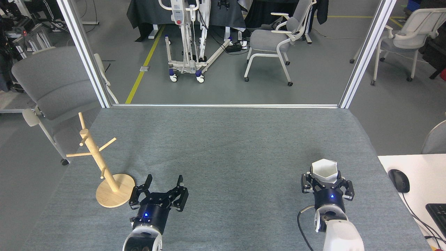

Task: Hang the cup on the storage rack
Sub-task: 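Lift the white cup with the right gripper, then carry the cup toward the left gripper and bring the left gripper under it, then grasp the cup with the left gripper and release the right gripper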

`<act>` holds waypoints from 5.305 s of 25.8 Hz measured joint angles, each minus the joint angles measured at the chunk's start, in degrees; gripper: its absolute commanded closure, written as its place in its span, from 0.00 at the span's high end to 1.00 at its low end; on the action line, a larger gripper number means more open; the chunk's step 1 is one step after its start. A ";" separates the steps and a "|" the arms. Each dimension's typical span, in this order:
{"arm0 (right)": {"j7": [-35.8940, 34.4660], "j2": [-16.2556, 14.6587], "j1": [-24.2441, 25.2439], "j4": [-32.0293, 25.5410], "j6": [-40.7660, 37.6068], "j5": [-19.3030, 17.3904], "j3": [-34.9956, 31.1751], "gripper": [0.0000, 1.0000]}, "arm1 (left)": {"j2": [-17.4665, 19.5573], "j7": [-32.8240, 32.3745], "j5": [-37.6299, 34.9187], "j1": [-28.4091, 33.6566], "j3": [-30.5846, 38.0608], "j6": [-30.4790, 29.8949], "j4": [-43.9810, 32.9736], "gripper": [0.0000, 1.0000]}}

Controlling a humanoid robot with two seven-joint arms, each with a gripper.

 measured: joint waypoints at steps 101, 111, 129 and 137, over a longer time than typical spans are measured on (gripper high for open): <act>19.02 9.93 7.12 -35.66 43.76 -8.10 43.21 0.00 | -1.65 -12.39 11.46 -17.72 -24.92 -16.03 18.64 0.16; 19.37 9.63 8.35 -35.61 43.88 -8.07 43.52 0.71 | -1.16 -12.17 11.13 -17.39 -24.81 -18.01 19.88 0.00; -7.65 9.94 8.23 -36.54 39.98 -9.97 41.31 0.98 | -0.79 -13.12 10.28 -17.62 -24.78 -18.46 18.18 0.00; -8.52 7.56 8.16 -37.58 23.35 -14.41 23.80 1.00 | -0.14 -13.27 9.71 -17.41 -24.58 -18.38 20.53 0.00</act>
